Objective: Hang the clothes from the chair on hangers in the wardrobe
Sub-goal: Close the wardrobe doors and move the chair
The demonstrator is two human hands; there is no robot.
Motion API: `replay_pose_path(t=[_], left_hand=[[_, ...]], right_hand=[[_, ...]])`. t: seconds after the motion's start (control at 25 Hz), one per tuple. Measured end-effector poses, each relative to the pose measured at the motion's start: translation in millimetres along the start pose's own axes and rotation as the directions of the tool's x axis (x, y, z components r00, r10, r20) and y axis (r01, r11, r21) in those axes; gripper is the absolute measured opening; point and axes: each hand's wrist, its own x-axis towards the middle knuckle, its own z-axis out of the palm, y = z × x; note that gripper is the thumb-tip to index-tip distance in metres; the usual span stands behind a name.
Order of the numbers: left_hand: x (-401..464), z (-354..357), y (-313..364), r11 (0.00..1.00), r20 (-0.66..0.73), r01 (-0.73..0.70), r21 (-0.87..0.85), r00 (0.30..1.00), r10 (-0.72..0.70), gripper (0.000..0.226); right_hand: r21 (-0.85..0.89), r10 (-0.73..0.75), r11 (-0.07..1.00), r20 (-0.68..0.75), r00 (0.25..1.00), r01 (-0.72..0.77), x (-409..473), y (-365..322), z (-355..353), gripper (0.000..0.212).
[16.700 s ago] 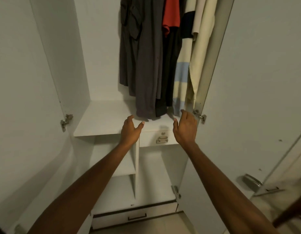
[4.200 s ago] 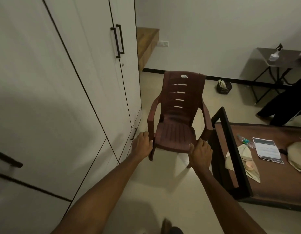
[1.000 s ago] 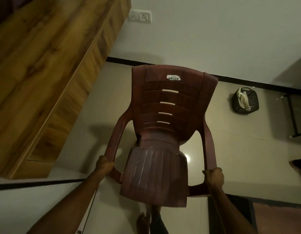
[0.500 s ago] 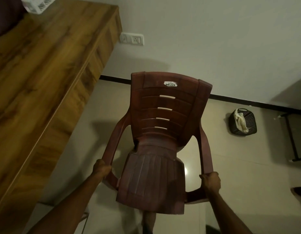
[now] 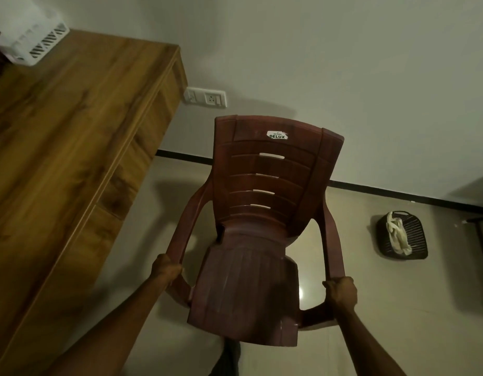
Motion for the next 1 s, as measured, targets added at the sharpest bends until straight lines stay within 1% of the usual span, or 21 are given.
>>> replay_pose_path(t=[0.16, 0.32, 0.48, 0.56, 0.68, 0.8, 1.0], left_hand=[[38.8, -12.1, 64.8, 1.0, -0.015, 0.001, 0.022, 1.0, -0.001, 0.049], [81.4, -20.3, 116.4, 1.0, -0.005, -0.01, 0.012, 1.0, 0.01, 0.054], [119.6, -26.2, 166.5, 0.999, -0.014, -0.018, 0.028, 1.0, 0.018, 0.054], [136.7, -28.1, 185.5, 0.999, -0.013, -0.036, 0.015, 0.999, 0.036, 0.054], [158.2, -22.0, 210.4, 0.999, -0.039, -0.03, 0.017, 0.999, 0.03, 0.055], [171.4, -11.3, 226.5, 0.999, -0.048, -0.035, 0.019, 0.998, 0.035, 0.056], [189.1, -10.1, 254.8, 0.999, -0.069, -0.038, 0.014, 0.997, 0.039, 0.055]], right_hand=[[-0.026, -0.008, 1.0, 0.008, 1.0, 0.008, 50.5, -65.7, 1.4, 0.044], [0.017, -0.02, 1.0, -0.017, 1.0, 0.02, 75.5, -124.1, 3.0, 0.045], [0.043, -0.017, 0.999, -0.009, 1.0, 0.017, 105.8, -171.6, 3.1, 0.038], [0.047, -0.022, 0.999, -0.014, 1.0, 0.023, 117.1, -190.5, 0.7, 0.037], [0.036, -0.017, 0.999, -0.019, 1.0, 0.018, 141.9, -212.0, 1.2, 0.043], [0.036, -0.048, 0.998, -0.038, 0.998, 0.049, 165.2, -226.0, 2.6, 0.043], [0.019, -0.059, 0.998, -0.058, 0.997, 0.061, 194.5, -254.0, 4.8, 0.045]])
